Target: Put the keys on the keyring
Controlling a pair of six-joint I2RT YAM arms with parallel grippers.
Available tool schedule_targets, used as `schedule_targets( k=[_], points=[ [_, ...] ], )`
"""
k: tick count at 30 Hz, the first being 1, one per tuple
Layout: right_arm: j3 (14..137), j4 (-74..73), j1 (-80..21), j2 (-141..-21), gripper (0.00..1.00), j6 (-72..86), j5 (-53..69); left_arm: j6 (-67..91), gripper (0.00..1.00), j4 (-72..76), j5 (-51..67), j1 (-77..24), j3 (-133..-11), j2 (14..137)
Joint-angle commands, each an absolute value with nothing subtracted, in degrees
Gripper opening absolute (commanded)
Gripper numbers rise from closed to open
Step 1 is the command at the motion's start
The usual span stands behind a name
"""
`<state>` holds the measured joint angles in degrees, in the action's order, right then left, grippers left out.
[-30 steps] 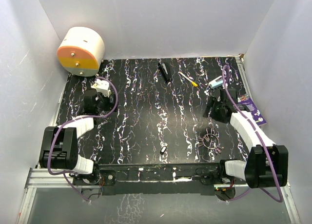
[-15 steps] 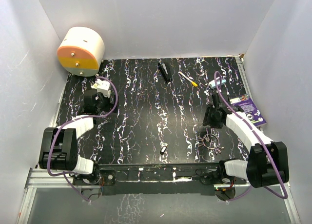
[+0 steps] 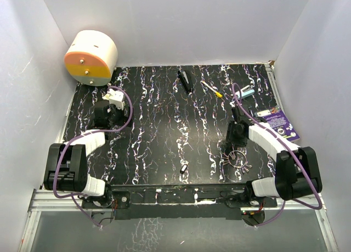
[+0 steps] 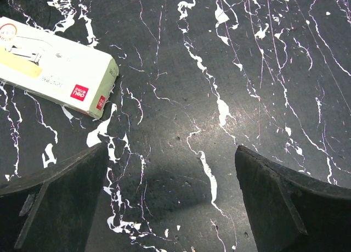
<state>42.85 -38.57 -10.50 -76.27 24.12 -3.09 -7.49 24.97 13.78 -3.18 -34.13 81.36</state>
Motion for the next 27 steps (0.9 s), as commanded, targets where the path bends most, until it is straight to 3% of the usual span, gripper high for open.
schedule_targets(
  k=[1,16,18,22,27],
  points=[
    [45.26,-36.7,-10.73,-76.45,0.44,24.44,-6.86,-8.13,0.97,24.49,13.78,-3.25,-34.66,80.51],
    [46.42,-35.33,-10.78,-81.65,0.44,23.8,-6.47,-8.4,0.96,25.82,10.9,-3.23,-33.84,79.55],
    [46.78,-35.05,-10.84,-81.88,0.39,23.74,-6.57,-8.48,0.96,25.72,10.78,-3.24,-33.83,79.52],
    [47.4,-34.9,-10.96,-83.64,0.11,23.35,-6.2,-7.87,0.96,24.68,9.09,-3.25,-33.97,78.77],
    [49.26,-35.74,-16.05,-83.69,0.08,24.34,-5.62,-8.92,0.95,22.55,5.1,-3.21,-33.45,75.34]
  ],
)
